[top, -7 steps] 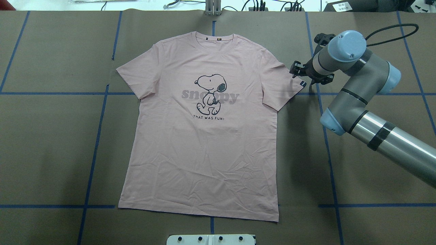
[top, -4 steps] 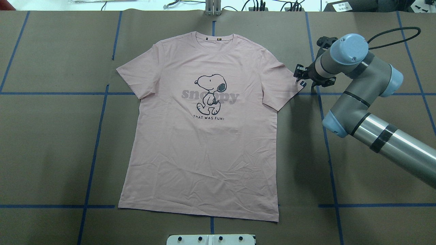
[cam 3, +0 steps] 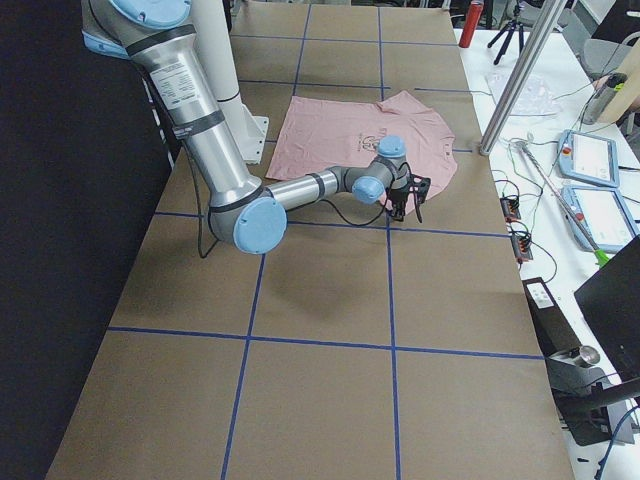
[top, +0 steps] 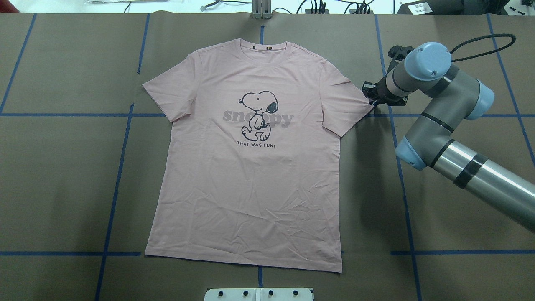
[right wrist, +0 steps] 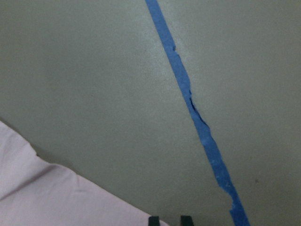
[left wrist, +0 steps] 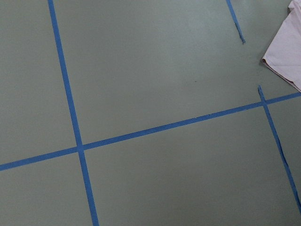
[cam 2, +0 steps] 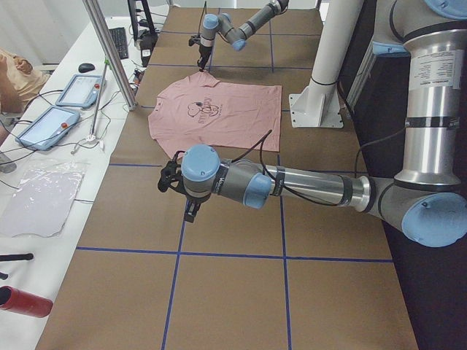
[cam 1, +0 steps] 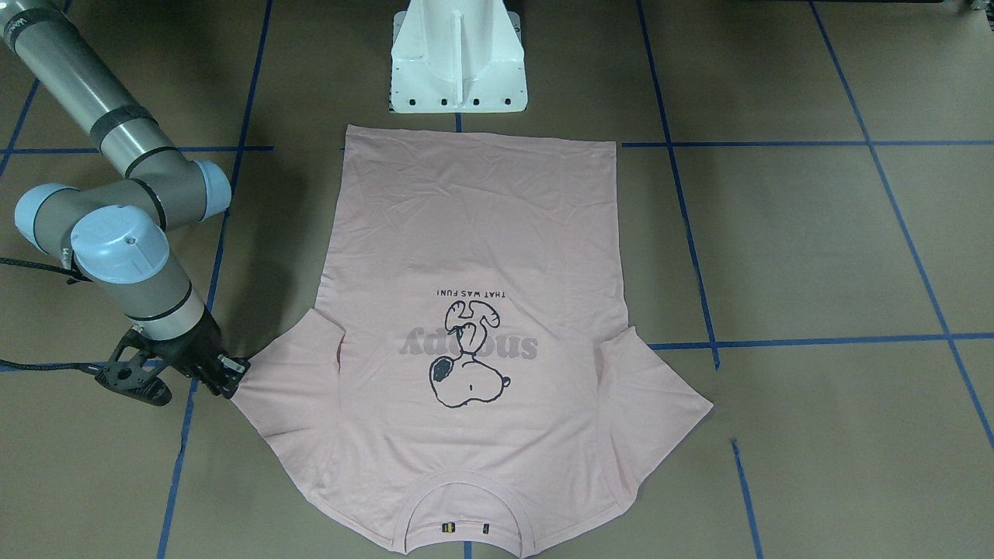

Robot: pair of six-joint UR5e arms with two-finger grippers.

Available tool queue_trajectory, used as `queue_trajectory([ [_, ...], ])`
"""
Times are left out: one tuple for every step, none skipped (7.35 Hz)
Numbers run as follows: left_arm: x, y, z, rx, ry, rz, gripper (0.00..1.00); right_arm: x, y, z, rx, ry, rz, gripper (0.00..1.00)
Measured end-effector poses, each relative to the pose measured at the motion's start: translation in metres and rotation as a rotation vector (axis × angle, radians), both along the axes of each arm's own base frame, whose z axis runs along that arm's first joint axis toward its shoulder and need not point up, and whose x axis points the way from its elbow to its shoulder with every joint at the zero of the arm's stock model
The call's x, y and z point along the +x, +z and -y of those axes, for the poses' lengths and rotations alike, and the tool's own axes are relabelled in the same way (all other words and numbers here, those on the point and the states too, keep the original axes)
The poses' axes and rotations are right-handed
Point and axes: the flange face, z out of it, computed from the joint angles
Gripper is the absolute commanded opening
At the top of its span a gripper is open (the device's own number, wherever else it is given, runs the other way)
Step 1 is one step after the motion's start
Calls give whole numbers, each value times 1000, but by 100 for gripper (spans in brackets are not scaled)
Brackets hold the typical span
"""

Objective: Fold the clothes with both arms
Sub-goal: 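Fold the grasped sleeve inward over the shirt body with the right gripper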

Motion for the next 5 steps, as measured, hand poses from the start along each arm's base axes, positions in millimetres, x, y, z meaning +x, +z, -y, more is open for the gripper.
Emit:
queue_trajectory([
  [0, 0, 0, 1, 0, 0, 100, -1, -6, -1, 7, -2, 6, 0],
  [0, -1, -1, 3, -1, 0, 100, -1, -14, -2, 16, -3, 15, 0],
  [0, -4, -2, 7, 0, -3, 100, -3, -27, -4, 28, -6, 28, 0],
  [0, -6, -3, 10, 2, -10, 100, -8, -44, -5, 37, -7, 42, 0],
  [0, -8, -4, 12, 3, -15, 100, -22, -70, -2, 36, -7, 48, 0],
])
